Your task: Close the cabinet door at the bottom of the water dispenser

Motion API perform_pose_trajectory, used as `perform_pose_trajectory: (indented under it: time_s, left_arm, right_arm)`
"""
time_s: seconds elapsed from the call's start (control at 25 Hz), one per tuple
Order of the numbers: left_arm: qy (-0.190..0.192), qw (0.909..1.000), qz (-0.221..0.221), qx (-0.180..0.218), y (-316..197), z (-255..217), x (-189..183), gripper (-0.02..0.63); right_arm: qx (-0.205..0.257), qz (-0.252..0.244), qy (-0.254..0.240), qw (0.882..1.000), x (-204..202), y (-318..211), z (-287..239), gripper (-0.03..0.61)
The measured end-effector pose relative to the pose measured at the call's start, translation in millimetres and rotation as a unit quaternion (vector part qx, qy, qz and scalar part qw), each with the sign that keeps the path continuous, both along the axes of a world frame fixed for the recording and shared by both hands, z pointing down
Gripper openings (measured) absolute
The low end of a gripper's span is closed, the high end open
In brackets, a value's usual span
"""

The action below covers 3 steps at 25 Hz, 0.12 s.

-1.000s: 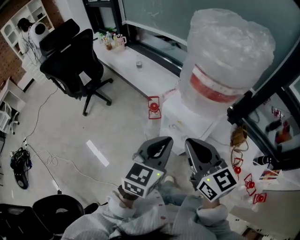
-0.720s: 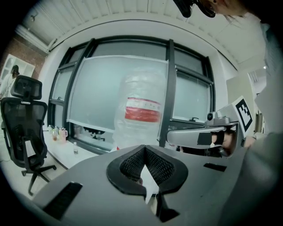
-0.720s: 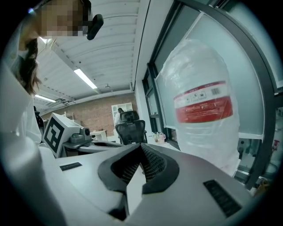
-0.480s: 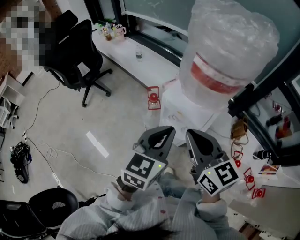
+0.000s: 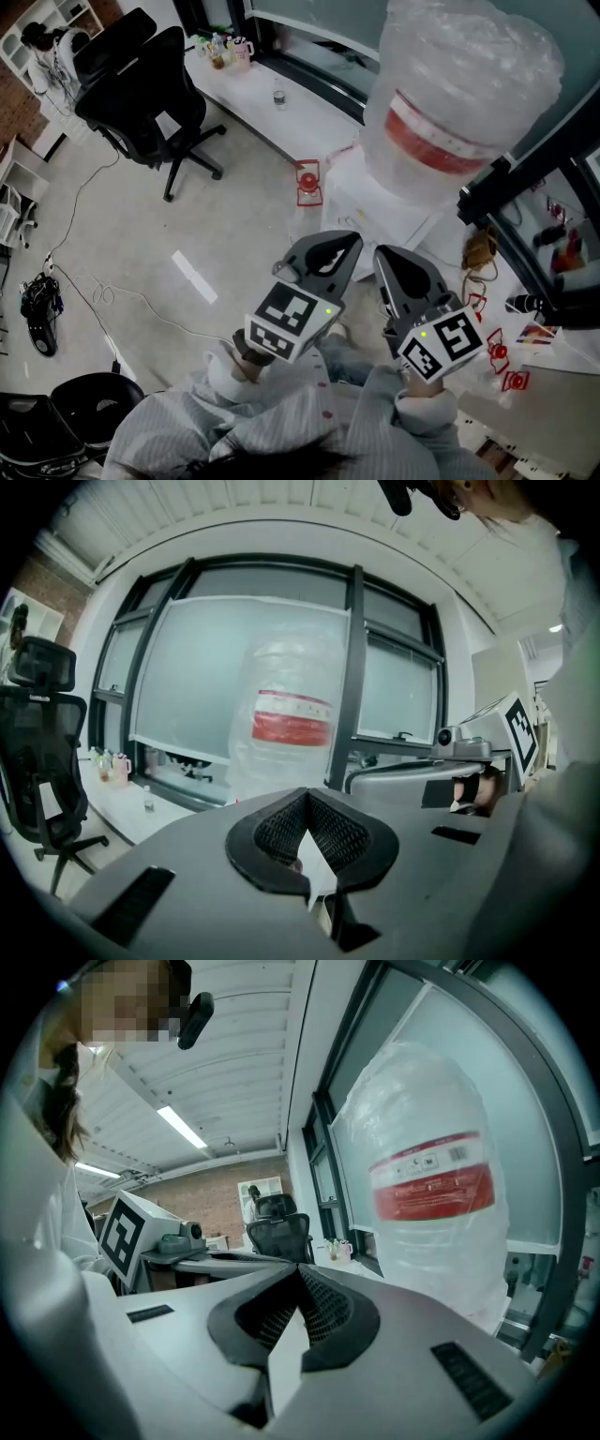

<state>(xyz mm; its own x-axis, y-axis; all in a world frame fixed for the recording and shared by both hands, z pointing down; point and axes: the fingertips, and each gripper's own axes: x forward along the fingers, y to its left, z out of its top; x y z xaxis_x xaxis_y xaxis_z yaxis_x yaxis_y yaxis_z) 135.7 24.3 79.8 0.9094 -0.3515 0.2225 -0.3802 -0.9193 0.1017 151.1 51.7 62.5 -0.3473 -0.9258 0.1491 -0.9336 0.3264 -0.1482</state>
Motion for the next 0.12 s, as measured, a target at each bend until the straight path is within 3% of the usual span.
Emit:
perform_pose_trajectory:
  time_s: [0.12]
  left_arm:
    - [0.006, 0.9999, 0.013, 0.008, -1.8, -4.4, 8.8, 0.011]
  right_arm:
    - [0.004, 0.002, 0.003, 1.000, 2.5, 0.7, -2.3, 0.014]
